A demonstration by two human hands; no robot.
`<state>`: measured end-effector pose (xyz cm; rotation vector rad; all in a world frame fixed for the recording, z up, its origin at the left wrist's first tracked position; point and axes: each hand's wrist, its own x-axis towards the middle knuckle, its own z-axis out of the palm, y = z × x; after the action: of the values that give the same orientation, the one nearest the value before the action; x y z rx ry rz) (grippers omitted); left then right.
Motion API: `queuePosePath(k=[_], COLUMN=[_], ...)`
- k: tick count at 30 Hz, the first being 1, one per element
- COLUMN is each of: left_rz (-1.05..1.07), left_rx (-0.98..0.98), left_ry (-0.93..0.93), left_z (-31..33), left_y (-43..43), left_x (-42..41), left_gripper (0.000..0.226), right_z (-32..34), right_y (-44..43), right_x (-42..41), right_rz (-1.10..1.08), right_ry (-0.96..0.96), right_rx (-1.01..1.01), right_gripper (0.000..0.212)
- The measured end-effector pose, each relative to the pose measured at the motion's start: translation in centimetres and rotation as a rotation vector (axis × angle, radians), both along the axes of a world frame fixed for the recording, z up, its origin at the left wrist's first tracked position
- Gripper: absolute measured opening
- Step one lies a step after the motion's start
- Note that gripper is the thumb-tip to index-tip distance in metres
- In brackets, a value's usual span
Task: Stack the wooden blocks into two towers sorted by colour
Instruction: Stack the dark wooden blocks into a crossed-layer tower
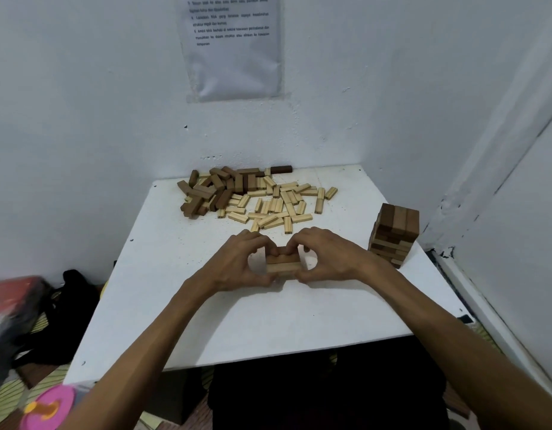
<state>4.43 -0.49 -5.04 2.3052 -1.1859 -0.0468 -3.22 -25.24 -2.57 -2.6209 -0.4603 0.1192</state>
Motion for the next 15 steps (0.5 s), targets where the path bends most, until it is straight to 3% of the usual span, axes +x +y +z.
queuePosePath(k=[15], left_rz=[-0.247], left_rx=[-0.079], left_ry=[-0.044], left_z=[6.6], left_y=[-9.5], left_x=[2.0], left_gripper=[0.041], right_z=[6.6], right_y=[-7.5], right_x=[-4.1], right_rz=[-0.272], right_ry=[-0.115], right_rx=[-0.041], right_gripper=[0.04])
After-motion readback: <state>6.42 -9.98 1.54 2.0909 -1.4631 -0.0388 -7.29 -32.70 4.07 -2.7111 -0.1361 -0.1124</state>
